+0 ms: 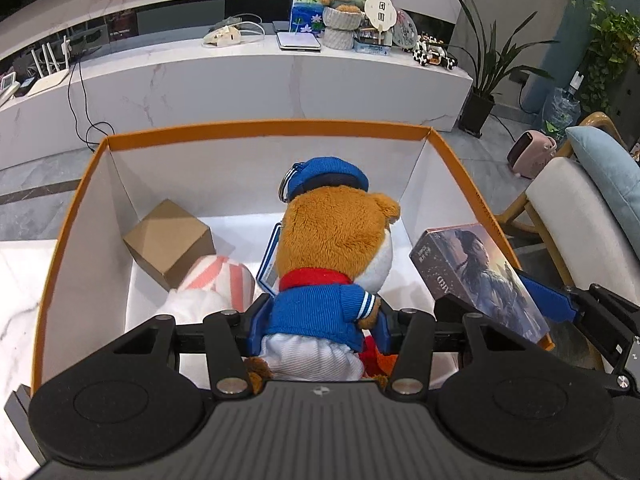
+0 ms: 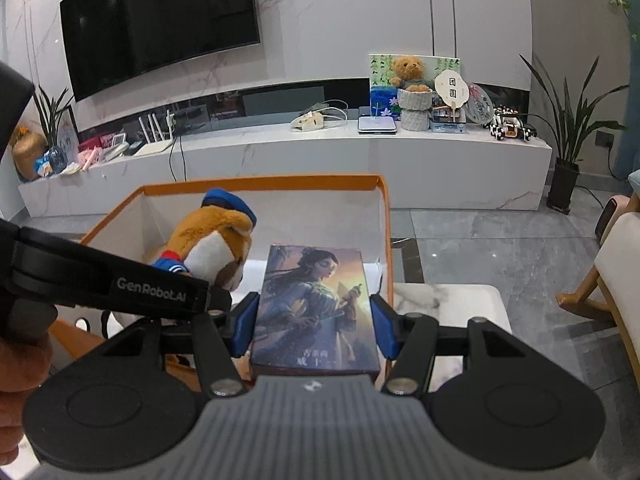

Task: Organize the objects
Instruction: 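Lower the teddy bear and card pack into the orange box and open both tools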

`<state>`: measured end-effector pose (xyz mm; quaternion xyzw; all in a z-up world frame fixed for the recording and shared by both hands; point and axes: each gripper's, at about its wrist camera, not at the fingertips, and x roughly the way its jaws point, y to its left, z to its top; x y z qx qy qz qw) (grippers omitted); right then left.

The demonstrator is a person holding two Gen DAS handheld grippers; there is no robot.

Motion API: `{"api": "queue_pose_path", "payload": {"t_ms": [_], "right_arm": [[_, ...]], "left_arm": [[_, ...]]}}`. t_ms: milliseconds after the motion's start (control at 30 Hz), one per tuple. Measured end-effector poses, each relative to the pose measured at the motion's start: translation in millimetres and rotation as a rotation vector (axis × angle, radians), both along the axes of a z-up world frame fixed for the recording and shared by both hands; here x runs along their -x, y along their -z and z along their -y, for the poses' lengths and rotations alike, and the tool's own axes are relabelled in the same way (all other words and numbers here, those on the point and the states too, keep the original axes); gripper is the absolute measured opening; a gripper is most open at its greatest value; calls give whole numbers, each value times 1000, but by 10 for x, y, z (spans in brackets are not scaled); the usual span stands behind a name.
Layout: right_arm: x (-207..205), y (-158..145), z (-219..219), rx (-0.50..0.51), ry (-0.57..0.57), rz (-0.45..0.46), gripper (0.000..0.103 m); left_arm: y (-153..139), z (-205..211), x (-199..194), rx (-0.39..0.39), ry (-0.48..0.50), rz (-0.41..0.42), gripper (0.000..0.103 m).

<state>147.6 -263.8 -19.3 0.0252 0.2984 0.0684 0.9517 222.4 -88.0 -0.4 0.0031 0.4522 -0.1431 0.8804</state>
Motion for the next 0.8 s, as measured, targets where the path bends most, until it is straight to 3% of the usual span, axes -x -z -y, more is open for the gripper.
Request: {"api": "queue_pose_path", "payload": {"t_ms": [467, 800], "right_arm": [[-10, 13, -49, 51, -5, -2, 60], [-8, 15, -73, 69, -22, -9, 66]], "left_arm": [[15, 23, -8, -9, 7, -2, 61], [-29, -14, -23, -34, -14, 11, 70]]}}
